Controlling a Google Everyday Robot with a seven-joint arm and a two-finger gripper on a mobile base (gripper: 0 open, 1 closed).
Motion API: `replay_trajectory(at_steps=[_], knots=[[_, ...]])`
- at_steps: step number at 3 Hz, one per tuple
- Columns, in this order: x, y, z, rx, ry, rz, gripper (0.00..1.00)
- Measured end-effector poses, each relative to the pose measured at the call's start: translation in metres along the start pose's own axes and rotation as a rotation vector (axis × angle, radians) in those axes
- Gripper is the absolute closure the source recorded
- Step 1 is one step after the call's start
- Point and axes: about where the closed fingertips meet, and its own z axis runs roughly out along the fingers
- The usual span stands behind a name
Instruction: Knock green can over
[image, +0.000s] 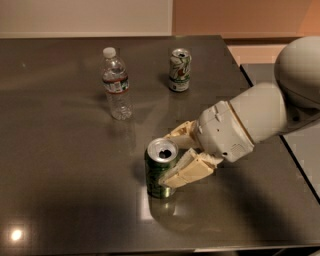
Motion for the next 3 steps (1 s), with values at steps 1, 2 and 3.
replay_trajectory(at_steps=[1,2,3], knots=[[-0.005,-0.006,-0.013,0.040,0.027,0.010,0.87],[-0.002,-0.018,-0.034,0.083,0.127,0.028,1.00],[0.011,-0.033,-0.056,0.106,0.296,0.073,1.00]])
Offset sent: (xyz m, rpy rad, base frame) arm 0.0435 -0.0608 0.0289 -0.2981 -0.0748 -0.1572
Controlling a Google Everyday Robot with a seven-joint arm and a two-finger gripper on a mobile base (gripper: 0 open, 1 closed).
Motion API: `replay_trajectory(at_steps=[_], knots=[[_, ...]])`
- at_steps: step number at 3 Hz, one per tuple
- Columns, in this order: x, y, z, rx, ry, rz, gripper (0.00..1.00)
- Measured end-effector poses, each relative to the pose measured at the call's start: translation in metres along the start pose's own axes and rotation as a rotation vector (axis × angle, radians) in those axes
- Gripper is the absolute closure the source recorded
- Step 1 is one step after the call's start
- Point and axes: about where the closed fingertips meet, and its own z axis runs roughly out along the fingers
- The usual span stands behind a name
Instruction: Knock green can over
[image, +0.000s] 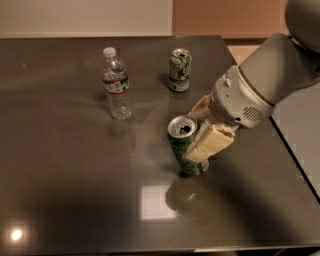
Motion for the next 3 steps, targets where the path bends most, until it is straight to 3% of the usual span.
replay_trajectory(at_steps=[2,3], knots=[[0.045,-0.032,-0.017,0.001,0.365,0.029,1.00],[0.058,-0.044,-0.020,-0.007,0.488,0.006,0.84]])
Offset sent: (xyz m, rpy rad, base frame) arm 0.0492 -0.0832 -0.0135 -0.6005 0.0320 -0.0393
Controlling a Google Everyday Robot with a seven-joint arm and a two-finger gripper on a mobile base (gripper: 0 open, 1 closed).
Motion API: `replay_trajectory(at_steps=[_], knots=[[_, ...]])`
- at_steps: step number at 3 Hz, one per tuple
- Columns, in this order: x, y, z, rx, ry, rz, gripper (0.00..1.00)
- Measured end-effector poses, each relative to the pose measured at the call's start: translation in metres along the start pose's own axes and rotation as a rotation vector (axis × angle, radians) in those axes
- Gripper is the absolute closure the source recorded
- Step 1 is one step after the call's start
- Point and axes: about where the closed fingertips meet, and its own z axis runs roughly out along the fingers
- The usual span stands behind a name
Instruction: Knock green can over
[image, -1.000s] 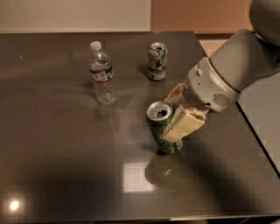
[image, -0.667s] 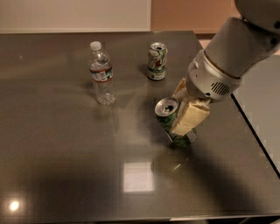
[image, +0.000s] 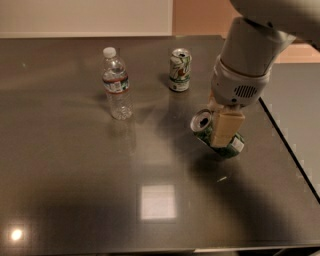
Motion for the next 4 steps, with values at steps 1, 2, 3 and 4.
replay_trajectory(at_steps=[1,2,3,4], knots=[[0.003,-0.009,0.001,-0.002,0.058,-0.022,0.61],[0.000,-0.015,0.003,-0.006,0.072,-0.042,0.38],[-0.003,-0.018,0.007,-0.014,0.070,-0.055,0.15],[-0.004,-0.018,0.013,-0.031,0.059,-0.056,0.00]])
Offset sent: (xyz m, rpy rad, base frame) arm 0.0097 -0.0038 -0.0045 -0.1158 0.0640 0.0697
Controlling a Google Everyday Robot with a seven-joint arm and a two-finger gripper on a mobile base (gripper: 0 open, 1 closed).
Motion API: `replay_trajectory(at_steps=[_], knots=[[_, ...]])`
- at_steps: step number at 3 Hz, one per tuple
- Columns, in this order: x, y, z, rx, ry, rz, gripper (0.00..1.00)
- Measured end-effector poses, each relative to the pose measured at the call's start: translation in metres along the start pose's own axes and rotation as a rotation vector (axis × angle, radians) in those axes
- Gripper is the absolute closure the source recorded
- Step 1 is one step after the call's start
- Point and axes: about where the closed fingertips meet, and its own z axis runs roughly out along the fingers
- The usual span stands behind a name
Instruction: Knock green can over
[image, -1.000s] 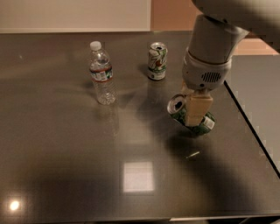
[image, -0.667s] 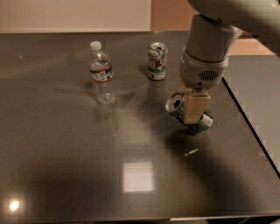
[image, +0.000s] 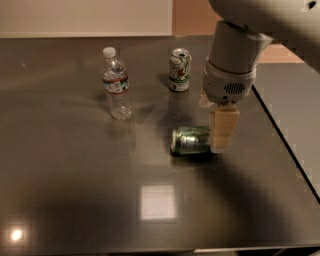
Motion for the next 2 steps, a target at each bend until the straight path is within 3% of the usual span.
replay_trajectory(at_steps=[2], knots=[[0.0001,0.0023,0.0118,-0.026,-0.038,0.016,0.00]])
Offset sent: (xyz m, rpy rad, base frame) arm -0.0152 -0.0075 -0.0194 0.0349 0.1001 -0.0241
